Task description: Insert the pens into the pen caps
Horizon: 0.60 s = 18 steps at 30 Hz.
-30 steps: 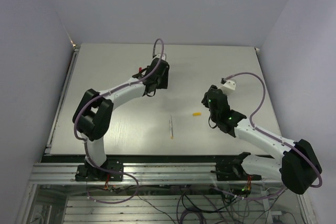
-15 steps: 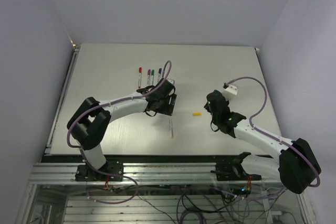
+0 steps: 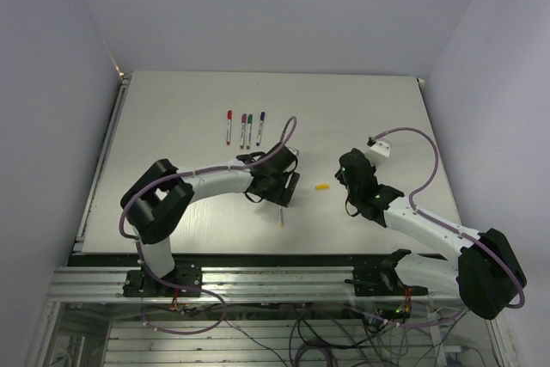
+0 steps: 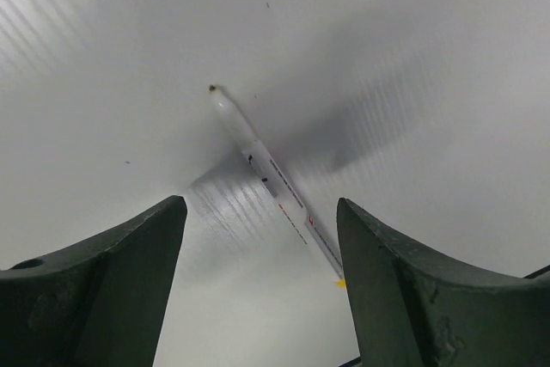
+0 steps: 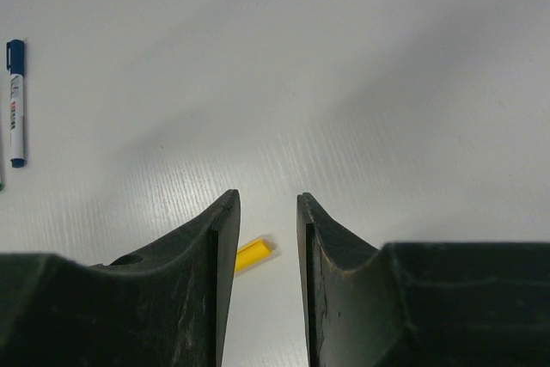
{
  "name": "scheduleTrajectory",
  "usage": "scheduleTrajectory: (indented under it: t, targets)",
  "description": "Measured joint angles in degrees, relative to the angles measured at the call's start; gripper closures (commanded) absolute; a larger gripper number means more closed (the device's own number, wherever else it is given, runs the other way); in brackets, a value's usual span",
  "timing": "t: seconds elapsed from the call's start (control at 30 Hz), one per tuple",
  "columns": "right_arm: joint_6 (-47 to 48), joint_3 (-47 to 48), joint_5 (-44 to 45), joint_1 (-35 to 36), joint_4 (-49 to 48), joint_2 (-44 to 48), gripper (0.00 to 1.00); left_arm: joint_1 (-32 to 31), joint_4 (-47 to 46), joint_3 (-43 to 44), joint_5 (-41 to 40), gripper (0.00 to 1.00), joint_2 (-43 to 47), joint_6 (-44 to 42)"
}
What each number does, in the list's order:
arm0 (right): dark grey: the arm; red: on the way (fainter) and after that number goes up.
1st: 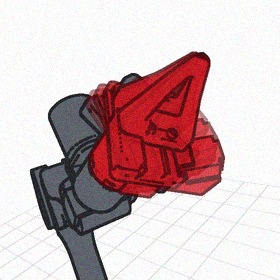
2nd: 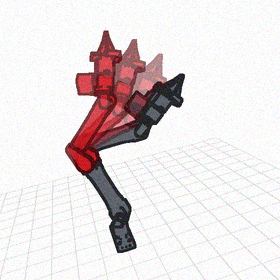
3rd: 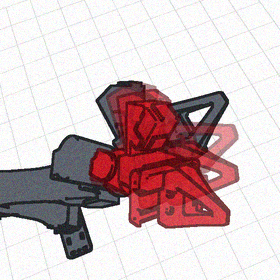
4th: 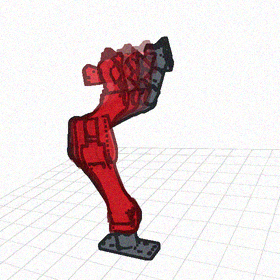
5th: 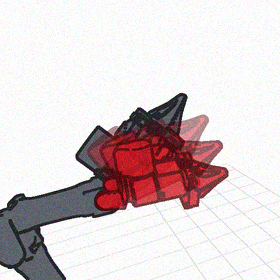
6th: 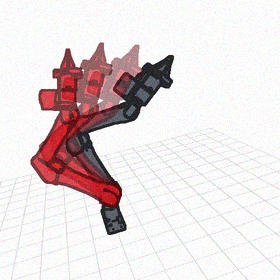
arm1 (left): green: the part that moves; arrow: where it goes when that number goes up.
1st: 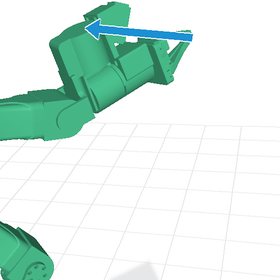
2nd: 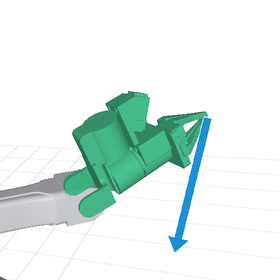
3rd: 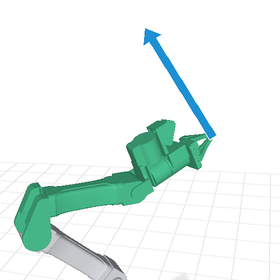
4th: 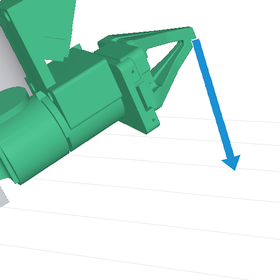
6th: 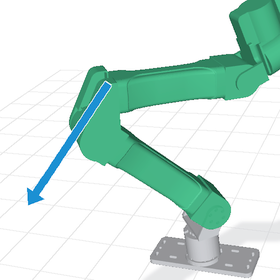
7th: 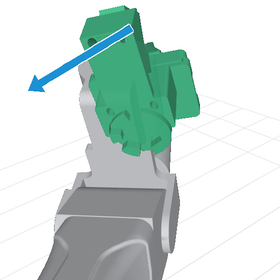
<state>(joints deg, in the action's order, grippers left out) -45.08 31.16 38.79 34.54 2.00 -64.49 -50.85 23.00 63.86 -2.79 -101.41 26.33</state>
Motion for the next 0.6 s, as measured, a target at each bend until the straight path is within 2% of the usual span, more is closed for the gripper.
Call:
scheduleTrajectory:
  t: [0.2,0.4,0.43,0.5,0.6]
  targets:
    - [-0.09,-0.24,-0.26,0.0,-0.79,0.09,0.69,-3.13,3.32,2.23,-2.56,0.23,-3.72,-1.95]
    - [-0.2,-0.48,-0.24,-0.11,-0.83,0.39,0.69,-5.73,6.99,3.8,-6.23,0.33,-5.09,-3.04]
    - [-0.28,-0.5,-0.24,-0.11,-0.85,0.52,0.69,-6.01,7.43,3.78,-6.4,0.37,-5.09,-3.08]
    - [-0.44,-0.66,-0.24,-0.15,-0.92,0.72,0.69,-6.34,8.31,3.69,-6.49,0.55,-5.05,-2.97]
    - [-0.81,-0.87,-0.5,-0.26,-1.11,0.74,0.69,-6.58,9.81,3.69,-7.06,0.72,-5.01,-2.97]
